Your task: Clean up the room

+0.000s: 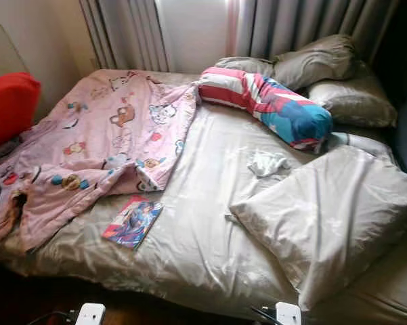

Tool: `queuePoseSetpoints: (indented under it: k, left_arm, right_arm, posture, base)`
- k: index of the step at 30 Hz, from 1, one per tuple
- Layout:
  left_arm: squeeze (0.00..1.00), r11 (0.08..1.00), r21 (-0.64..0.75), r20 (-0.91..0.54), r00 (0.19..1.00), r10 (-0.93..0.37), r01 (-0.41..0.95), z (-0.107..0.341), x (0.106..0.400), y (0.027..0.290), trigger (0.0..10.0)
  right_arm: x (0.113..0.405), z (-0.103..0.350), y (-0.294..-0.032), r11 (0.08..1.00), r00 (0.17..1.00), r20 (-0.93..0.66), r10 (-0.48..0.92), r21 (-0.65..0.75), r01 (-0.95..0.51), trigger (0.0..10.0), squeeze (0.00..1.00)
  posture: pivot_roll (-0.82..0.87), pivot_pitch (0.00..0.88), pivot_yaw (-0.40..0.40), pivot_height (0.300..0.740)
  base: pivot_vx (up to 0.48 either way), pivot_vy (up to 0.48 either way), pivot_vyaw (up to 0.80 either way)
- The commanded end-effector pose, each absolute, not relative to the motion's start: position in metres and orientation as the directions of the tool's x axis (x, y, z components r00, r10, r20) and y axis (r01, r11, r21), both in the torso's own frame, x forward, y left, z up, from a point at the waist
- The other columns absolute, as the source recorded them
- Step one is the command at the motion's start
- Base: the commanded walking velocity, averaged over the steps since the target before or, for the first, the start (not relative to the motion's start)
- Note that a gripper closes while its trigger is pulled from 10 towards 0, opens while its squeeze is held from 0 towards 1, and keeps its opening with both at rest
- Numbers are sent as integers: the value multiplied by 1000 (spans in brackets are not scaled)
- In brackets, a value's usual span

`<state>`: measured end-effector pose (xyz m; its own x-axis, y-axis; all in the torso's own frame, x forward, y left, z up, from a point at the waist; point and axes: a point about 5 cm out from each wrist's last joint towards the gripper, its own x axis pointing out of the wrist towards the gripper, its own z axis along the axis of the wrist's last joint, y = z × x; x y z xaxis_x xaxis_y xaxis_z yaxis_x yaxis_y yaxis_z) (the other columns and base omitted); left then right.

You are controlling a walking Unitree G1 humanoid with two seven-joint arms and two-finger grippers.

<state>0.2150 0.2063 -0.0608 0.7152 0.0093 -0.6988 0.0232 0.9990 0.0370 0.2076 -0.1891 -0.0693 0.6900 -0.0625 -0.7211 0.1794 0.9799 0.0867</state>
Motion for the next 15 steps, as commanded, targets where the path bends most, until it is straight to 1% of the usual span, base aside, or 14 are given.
queuePoseSetpoints:
  k: [1, 4, 8, 15]
  left_arm:
    - [0, 999, 39, -725, 688, 16, 18, -66, 207, 208, 10000]
    - [0, 999, 40, -726, 687, 17, 17, -66, 206, 208, 10000]
    - [0, 999, 39, -727, 686, 17, 16, -66, 206, 207, 10000]
    - [0, 999, 37, -726, 688, 18, 12, -66, 207, 207, 10000]
  right_arm:
    - [199, -75, -188, 979, 664, -745, -60, 86, 185, 10000, 0]
    - [199, -75, -188, 980, 665, -745, -60, 84, 182, 10000, 0]
    - [199, -74, -191, 980, 677, -733, -69, 79, 185, 10000, 0]
    - [202, -72, -190, 976, 684, -726, -71, 92, 199, 10000, 0]
  posture:
    - [-13, 137, 21, 740]
    - [-12, 132, 21, 740]
    - [-11, 140, 21, 740]
    - [-11, 146, 20, 740]
  base:
    - [0, 0, -800]
    - [0, 0, -800]
    - [0, 0, 0]
    - [244, 0, 0]
